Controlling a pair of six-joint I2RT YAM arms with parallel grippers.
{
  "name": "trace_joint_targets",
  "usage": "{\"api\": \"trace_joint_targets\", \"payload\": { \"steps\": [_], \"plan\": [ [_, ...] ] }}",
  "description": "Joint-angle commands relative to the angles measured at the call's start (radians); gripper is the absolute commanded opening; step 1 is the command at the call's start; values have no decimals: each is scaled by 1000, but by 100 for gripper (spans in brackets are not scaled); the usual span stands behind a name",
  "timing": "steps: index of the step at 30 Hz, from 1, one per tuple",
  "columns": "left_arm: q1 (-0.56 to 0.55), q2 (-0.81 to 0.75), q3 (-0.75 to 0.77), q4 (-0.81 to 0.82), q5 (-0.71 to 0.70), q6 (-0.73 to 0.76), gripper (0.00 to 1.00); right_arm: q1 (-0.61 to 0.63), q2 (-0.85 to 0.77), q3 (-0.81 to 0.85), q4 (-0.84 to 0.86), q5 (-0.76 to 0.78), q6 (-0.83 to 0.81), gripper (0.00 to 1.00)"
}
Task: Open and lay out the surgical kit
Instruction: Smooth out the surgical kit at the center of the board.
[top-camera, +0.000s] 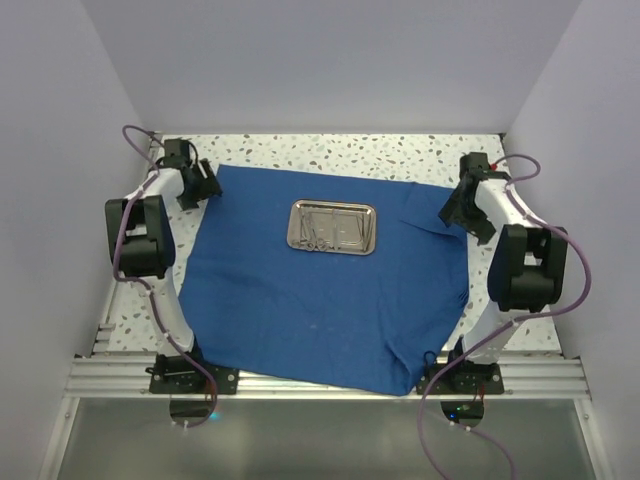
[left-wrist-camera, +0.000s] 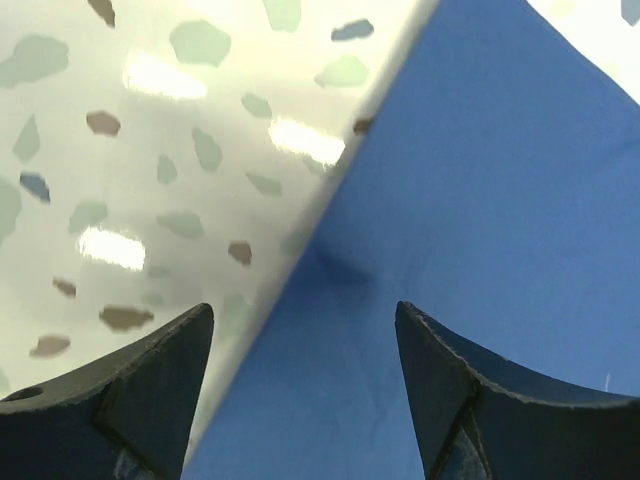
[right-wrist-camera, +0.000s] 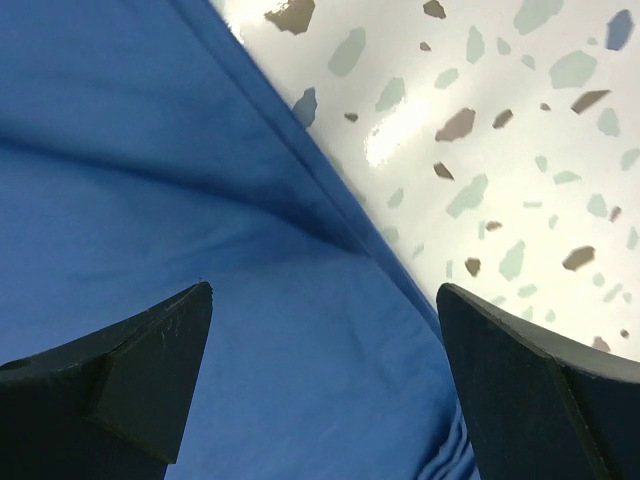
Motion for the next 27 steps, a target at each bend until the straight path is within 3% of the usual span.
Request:
{"api": "trace_joint_targets", "payload": {
  "steps": [1,5,8,11,14,15,16,17,20,27],
  "plan": [
    [18,57,58,50,62,22,76,-38,69,36,86,-60,-19,98],
    [17,97,39,70,128,3,72,-54,183,77,102,-80,-23,98],
    [17,141,49,70,166,-7,63,-57,253,112,117,-105,-14,98],
    [17,166,58,70,200,-21,45,-57,321,141,143,-172,1,97],
    [17,201,94,63,238,-32,16,-58,358,137,209,-281,15,68],
    [15,212,109,52,241,-38,0,-57,382,141,229,-315,15,53],
    [17,223,126,44,244,-44,0,-58,397,146,265,-395,18,21],
    [18,236,150,44,247,-55,0,-57,414,154,278,-431,26,2],
    [18,249,212,35,222,-70,0,-49,480,218,286,-523,41,0],
    [70,287,452,-121,2,-89,0,-18,586,501,245,-545,40,0]
  ]
}}
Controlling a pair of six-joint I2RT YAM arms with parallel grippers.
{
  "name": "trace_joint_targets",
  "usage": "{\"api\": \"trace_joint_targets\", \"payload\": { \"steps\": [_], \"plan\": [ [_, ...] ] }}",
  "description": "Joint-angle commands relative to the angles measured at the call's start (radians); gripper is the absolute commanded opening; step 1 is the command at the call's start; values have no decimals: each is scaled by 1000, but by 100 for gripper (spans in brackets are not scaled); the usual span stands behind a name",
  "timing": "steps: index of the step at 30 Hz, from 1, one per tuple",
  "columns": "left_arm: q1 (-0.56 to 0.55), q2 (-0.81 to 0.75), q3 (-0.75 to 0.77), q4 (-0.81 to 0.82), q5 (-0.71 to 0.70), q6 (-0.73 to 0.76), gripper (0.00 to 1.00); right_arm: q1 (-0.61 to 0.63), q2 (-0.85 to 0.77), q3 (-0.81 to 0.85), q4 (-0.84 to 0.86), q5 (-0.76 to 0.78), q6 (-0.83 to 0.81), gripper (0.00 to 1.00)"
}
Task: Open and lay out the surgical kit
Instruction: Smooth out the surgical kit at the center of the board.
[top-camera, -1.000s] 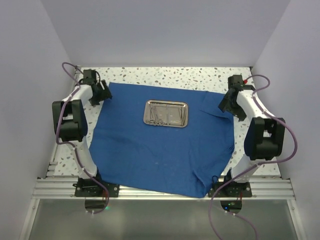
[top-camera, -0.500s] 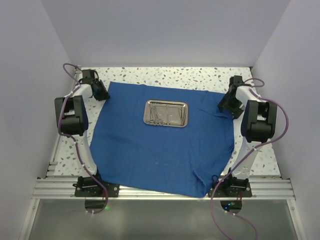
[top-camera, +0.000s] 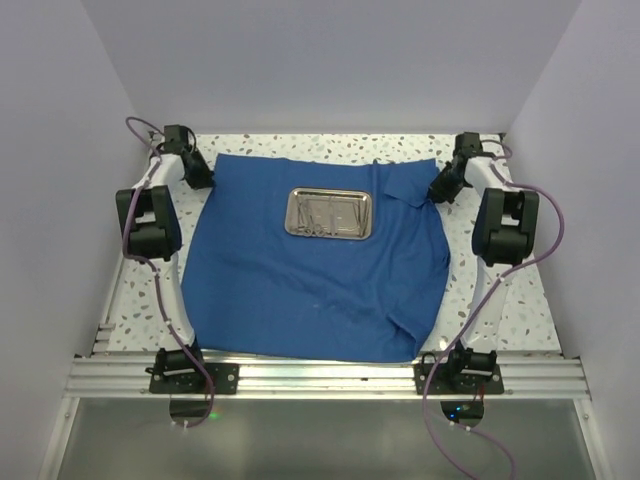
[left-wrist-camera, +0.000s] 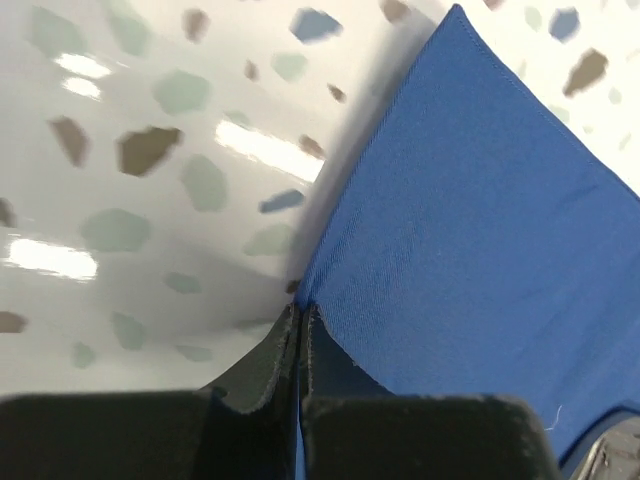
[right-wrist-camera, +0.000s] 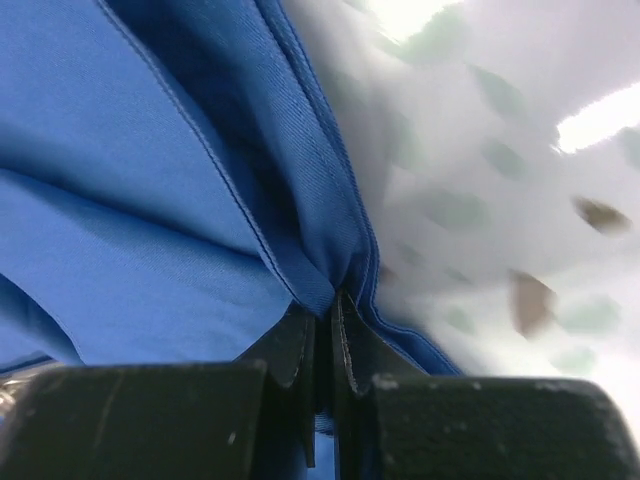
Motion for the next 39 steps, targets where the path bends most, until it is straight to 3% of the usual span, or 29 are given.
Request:
{"api": "trace_joint_targets", "payload": {
  "steps": [1,6,10,12,13,14,15,16,20,23,26,31,34,35,39],
  "plan": [
    [55,10,121,-63,-143,-27,0,35,139,133,65,-57,26,0],
    [102,10,200,-85,-197,-19,0,35,208,319,37,-46,49,0],
    [110,24,235,-88,-176,2,0,35,217,361,6,-5,58,0],
    [108,18,225,-80,-142,1,11,35,207,380,-58,23,65,18],
    [110,9,209,-79,-134,0,23,35,203,388,-81,50,62,52],
    [108,6,200,-82,-127,-8,48,35,197,394,-101,70,62,66],
    [108,3,189,-85,-125,-13,56,35,173,388,-121,81,58,74],
    [108,-10,166,-89,-124,-14,60,33,156,378,-126,87,46,88],
    [108,-79,58,-74,-136,-28,65,35,40,296,-87,110,26,89],
    [101,-172,-102,-13,-137,-36,63,38,-25,197,-18,-22,41,84],
    [78,-238,-156,9,-157,-34,59,90,-69,165,-20,-32,31,83],
    [38,-298,-268,32,-160,-24,51,196,-133,83,152,-67,46,84],
    [6,-323,-323,32,-147,-17,20,234,-100,114,164,-98,63,75],
    [-4,-329,-338,32,-147,-14,3,255,-90,143,158,-94,62,73],
    [-53,-369,-421,26,-157,-7,0,278,-18,224,77,-66,74,71]
  ]
}}
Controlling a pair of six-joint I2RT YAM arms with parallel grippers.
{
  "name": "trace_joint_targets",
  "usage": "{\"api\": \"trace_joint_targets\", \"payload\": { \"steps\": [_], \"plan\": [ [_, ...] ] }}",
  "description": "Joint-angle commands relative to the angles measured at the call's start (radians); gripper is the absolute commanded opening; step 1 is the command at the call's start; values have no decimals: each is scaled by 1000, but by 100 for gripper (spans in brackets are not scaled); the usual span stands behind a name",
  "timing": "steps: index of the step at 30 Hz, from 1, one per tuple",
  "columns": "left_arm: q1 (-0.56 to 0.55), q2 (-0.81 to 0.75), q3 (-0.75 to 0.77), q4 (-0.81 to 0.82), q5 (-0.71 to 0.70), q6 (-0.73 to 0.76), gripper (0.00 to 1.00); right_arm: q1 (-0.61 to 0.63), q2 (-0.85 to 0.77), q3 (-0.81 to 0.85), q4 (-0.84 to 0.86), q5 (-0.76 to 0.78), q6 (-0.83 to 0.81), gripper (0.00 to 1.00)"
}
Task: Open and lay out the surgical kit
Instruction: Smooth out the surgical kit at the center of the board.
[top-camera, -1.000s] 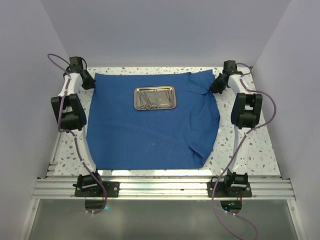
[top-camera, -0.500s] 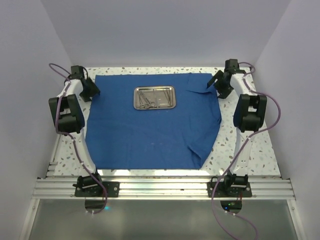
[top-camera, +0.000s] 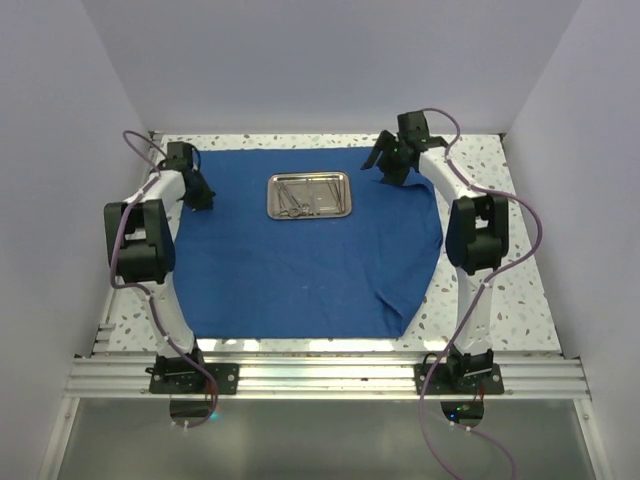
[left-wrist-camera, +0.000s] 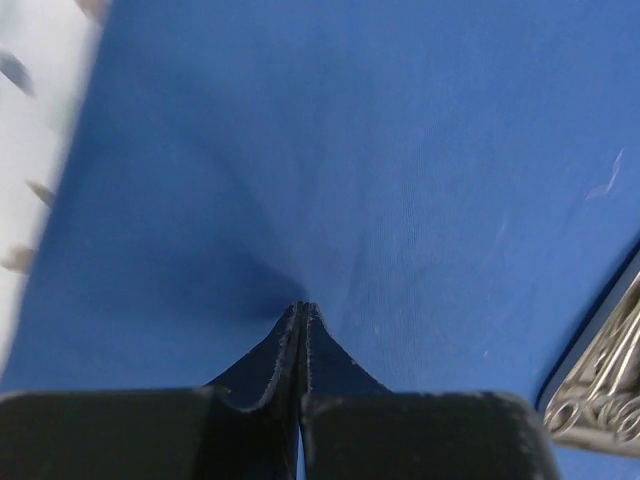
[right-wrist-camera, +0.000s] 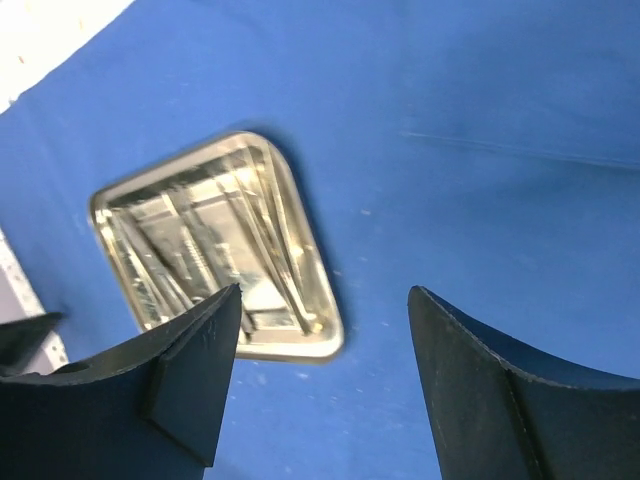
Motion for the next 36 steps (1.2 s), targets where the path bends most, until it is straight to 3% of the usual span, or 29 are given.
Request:
{"api": "trace_joint_targets", "payload": {
  "steps": [1,17,26,36],
  "plan": [
    [-45,-89,-63,19,-10,17,0,-11,33,88,-19,-3,23,71],
    [-64,-221,-176,-35,-17,89,0,7,215,219,-113,169,47,71],
    [-65,-235,-210,-51,-17,97,0,4,278,265,-96,235,32,72],
    [-64,-262,-258,-94,-76,114,0,-42,369,364,-10,443,50,75]
  ]
}}
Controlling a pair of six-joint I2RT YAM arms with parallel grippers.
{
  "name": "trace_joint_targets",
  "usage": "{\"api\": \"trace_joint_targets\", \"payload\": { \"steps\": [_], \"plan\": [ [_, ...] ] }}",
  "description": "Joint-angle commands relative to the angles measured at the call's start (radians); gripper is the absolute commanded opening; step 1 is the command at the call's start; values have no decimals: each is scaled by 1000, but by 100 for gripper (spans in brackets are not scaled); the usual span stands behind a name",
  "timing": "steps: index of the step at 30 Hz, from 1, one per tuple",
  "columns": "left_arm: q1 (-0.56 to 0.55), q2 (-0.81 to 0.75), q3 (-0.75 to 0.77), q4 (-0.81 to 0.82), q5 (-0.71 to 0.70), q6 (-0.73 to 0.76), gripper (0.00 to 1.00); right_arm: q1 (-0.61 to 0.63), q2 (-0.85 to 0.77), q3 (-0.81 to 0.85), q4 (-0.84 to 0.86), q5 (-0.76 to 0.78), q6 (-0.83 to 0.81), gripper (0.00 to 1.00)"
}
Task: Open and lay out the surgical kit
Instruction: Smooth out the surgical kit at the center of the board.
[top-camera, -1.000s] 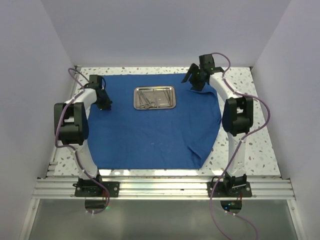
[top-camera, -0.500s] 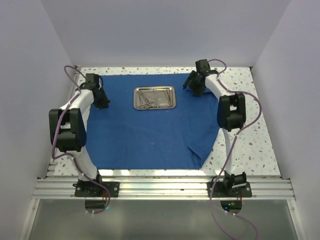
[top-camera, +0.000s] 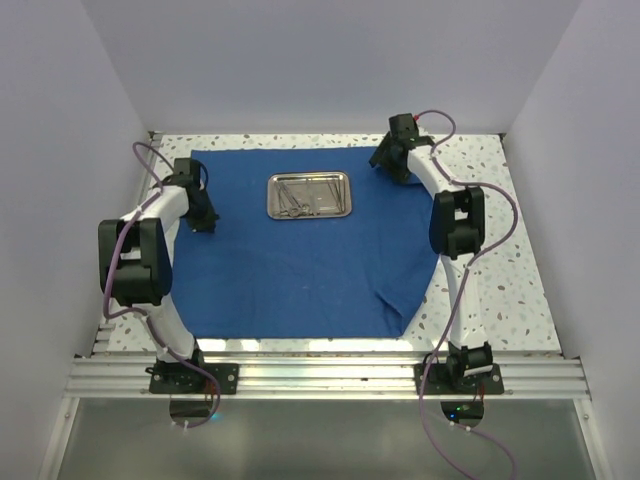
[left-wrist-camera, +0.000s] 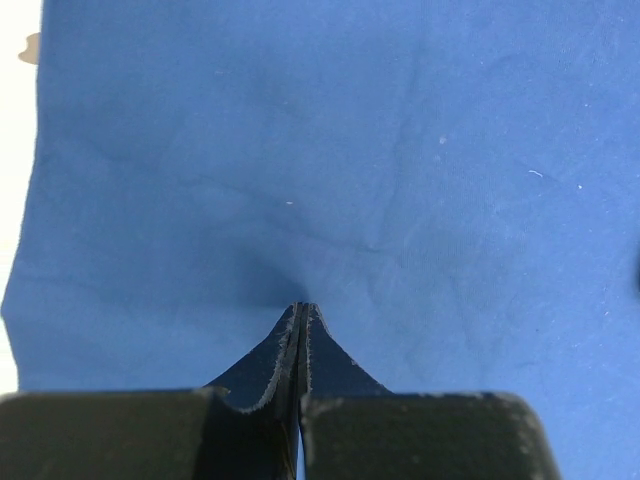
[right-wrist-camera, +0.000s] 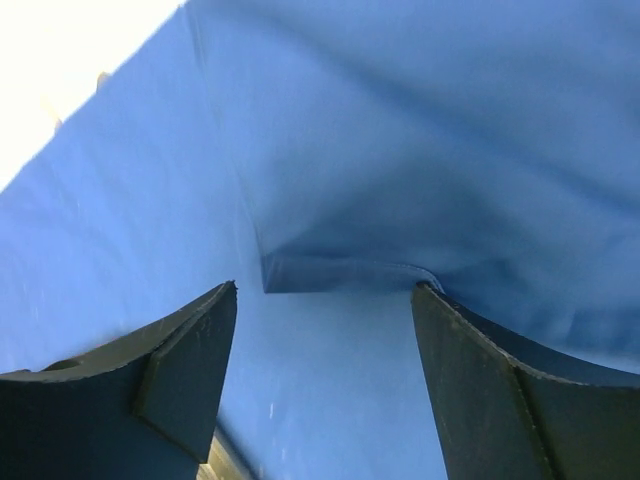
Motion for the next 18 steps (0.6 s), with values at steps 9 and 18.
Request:
{"api": "trace_joint_targets", "payload": {
  "steps": [9,18],
  "plan": [
    [-6,-59,-5,-43,-29,28,0,-99,33,73,207,355,-11,80],
    [-20,-77,-19,-55,-37,43,0,-100,-50,-28,475,447,-79,87]
  ]
}}
